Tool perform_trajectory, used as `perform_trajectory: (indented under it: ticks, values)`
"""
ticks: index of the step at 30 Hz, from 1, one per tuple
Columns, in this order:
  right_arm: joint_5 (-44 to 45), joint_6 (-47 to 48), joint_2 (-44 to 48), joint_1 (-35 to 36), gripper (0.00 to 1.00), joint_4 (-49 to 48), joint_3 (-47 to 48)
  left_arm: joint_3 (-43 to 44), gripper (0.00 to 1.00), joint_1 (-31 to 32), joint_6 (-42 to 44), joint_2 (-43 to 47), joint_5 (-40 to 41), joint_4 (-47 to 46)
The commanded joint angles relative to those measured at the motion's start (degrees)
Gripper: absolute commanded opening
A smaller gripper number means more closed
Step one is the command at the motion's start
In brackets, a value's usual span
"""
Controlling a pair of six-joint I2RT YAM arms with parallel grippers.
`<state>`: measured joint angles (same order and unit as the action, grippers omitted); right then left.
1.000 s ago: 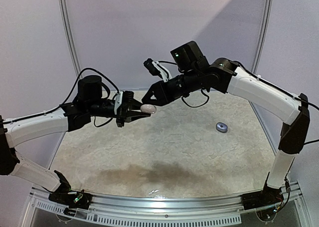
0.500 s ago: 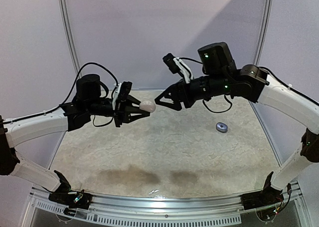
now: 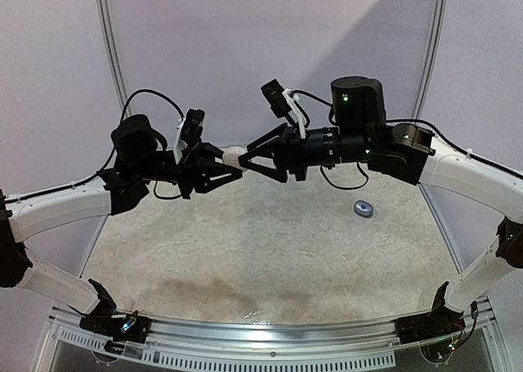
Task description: Insert the wireless bluetooth earbuds into the charging case
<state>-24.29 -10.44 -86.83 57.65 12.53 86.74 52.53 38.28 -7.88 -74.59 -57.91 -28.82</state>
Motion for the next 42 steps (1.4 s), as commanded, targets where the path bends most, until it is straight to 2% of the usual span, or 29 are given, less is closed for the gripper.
perform_trajectory:
  ticks: [1,3,7,14,18,23,25,30,32,35,38,42]
  values:
    - [-2.08,0.24,-1.87,0.48,0.49,-0.39,1.67,-0.24,0.0,-0.05,-2.38,1.04,-0.2,-2.24]
    - [-2.22,0.07,-2.43,0.67,0.44,0.18,2.2,-0.24,0.0,-0.05,-2.74,0.98,-0.09,-2.28]
    - [-2.71,-0.01,-2.97,0.74,0.24,-0.17,2.6,-0.15,0.0,-0.05,-2.48,0.93,-0.21,-2.03]
    - [-3.46,-0.15,-3.0,0.78,0.12,-0.78,2.69,0.03,0.0,-0.14,-2.14,0.72,-0.34,-1.71]
    - [-3.58,-0.04,-3.0,0.78,0.11,-0.09,2.73,0.11,0.0,-0.14,-2.3,0.63,0.59,-1.39]
    - [-2.69,0.39,-3.01,0.72,0.22,1.03,2.86,0.29,0.0,-0.14,-3.23,0.45,1.72,-1.48]
    - [-2.35,0.35,-2.93,0.71,0.23,0.86,2.9,0.38,0.0,-0.1,-3.63,0.49,2.48,-1.25]
    - [-2.69,-0.02,-2.79,0.64,0.08,0.99,3.0,0.29,0.0,-0.14,-3.41,0.56,5.11,0.63]
    - [-2.45,-0.55,-2.75,0.59,0.05,1.5,2.99,0.29,0.09,-0.14,-2.55,0.57,6.61,2.45]
    - [-1.93,-1.82,-2.26,0.11,0.02,1.54,2.1,0.2,0.31,-0.14,-0.56,0.65,9.44,4.95]
    - [-1.51,-3.58,-1.33,-0.78,0.0,0.47,0.38,0.07,0.48,-0.14,0.83,0.87,10.5,6.47]
    - [-0.88,-5.45,0.34,-1.95,0.0,-0.81,-2.21,-0.06,0.65,-0.14,2.59,1.0,10.72,8.1]
